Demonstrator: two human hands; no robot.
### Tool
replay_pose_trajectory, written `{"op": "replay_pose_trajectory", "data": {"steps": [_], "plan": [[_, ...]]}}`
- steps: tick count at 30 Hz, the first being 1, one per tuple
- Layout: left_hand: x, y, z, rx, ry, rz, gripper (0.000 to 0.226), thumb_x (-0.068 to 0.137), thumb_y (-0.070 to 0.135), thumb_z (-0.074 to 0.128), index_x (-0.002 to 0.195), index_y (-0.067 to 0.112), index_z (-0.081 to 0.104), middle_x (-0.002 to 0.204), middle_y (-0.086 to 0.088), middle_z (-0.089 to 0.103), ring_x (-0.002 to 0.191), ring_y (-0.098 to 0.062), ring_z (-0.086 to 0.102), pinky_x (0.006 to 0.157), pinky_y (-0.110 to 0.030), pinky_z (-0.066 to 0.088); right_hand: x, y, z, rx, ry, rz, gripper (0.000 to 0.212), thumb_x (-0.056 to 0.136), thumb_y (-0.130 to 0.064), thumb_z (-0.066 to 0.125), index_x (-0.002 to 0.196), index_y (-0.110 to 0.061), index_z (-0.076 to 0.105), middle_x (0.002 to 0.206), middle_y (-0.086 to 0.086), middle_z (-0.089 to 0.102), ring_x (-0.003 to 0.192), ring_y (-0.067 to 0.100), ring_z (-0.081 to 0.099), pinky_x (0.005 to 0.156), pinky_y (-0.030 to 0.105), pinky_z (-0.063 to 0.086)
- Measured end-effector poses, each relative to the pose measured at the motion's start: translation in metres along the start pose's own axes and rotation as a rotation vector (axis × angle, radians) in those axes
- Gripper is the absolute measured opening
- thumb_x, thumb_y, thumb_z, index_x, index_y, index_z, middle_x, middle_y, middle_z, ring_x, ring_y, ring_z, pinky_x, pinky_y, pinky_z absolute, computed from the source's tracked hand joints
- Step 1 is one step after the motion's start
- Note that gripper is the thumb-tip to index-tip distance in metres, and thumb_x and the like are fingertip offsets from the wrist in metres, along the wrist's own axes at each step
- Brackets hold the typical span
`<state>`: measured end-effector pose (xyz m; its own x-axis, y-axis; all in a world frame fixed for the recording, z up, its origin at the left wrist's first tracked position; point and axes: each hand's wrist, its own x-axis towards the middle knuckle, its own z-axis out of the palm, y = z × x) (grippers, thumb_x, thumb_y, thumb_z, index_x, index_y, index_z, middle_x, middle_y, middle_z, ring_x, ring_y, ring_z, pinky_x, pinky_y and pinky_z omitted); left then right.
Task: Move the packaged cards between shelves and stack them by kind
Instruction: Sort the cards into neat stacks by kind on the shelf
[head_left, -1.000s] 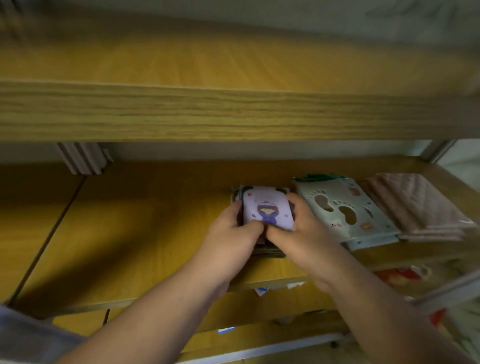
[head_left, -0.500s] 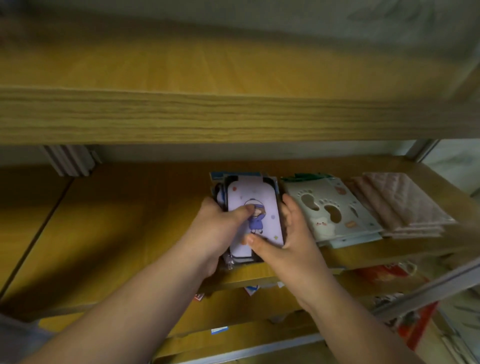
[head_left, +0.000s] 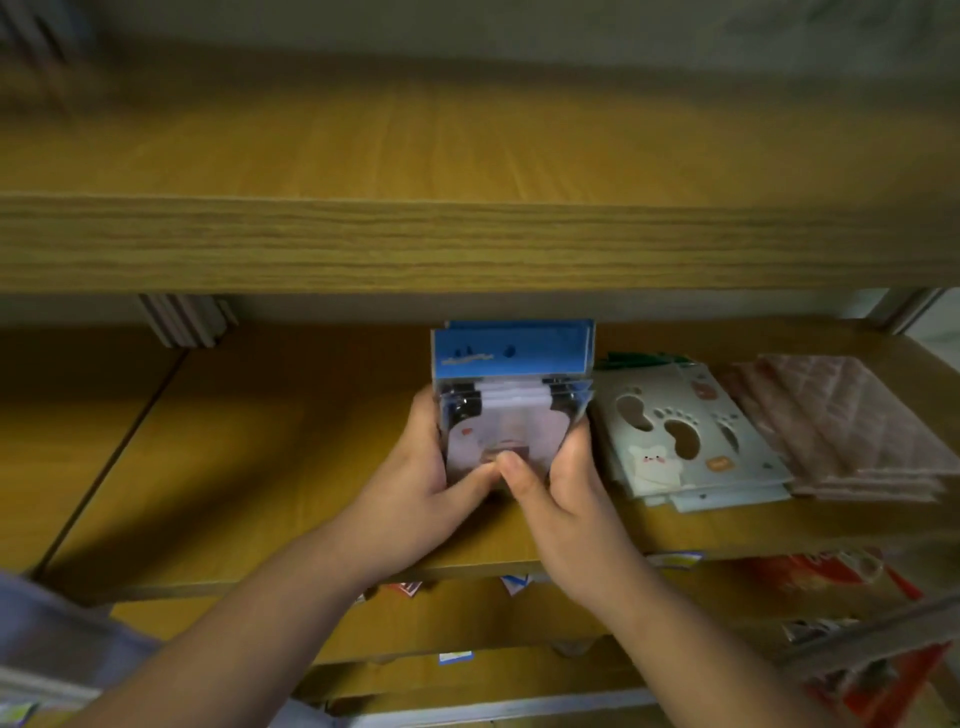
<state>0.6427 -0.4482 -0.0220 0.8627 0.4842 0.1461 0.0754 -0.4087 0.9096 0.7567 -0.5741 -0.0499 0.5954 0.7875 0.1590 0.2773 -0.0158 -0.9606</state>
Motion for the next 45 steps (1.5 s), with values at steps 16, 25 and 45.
{"op": "replay_pose_trajectory", "data": {"steps": [16,25,45], "plan": [[0.012,-0.007,-0.001,0.129,0.122,0.019,0.055,0.083,0.044,0.073,0.128,0.044,0.04,0.125,0.018,0.057,0.114,0.013,0.054,0.087,-0.008,0.048,0.019,-0.01,-0.003,-0.126,0.137,-0.01,0.042,0.08,-0.052,0.066,0.12,-0.046,0.054,0.114,-0.028,0.066,0.107,-0.01,0.061,0.081,0.006,0.048],[0.037,-0.02,-0.027,0.371,0.128,-0.417,0.062,0.07,0.07,0.061,0.108,0.021,0.066,0.113,-0.008,0.068,0.108,-0.032,0.06,0.089,-0.042,0.052,0.066,-0.023,0.012,-0.158,0.066,0.323,0.021,0.076,-0.037,0.067,0.07,-0.017,0.066,0.069,-0.003,0.07,0.067,0.011,0.066,0.057,0.027,0.048],[0.06,0.053,0.159,0.385,0.176,-0.254,0.041,0.09,0.038,0.067,0.127,0.025,0.053,0.121,0.0,0.061,0.117,-0.024,0.056,0.096,-0.041,0.047,0.003,0.008,-0.186,-0.829,-0.045,0.266,0.083,0.077,-0.073,0.043,0.146,-0.028,0.034,0.15,0.004,0.039,0.133,0.031,0.041,0.102,0.045,0.041]]}}
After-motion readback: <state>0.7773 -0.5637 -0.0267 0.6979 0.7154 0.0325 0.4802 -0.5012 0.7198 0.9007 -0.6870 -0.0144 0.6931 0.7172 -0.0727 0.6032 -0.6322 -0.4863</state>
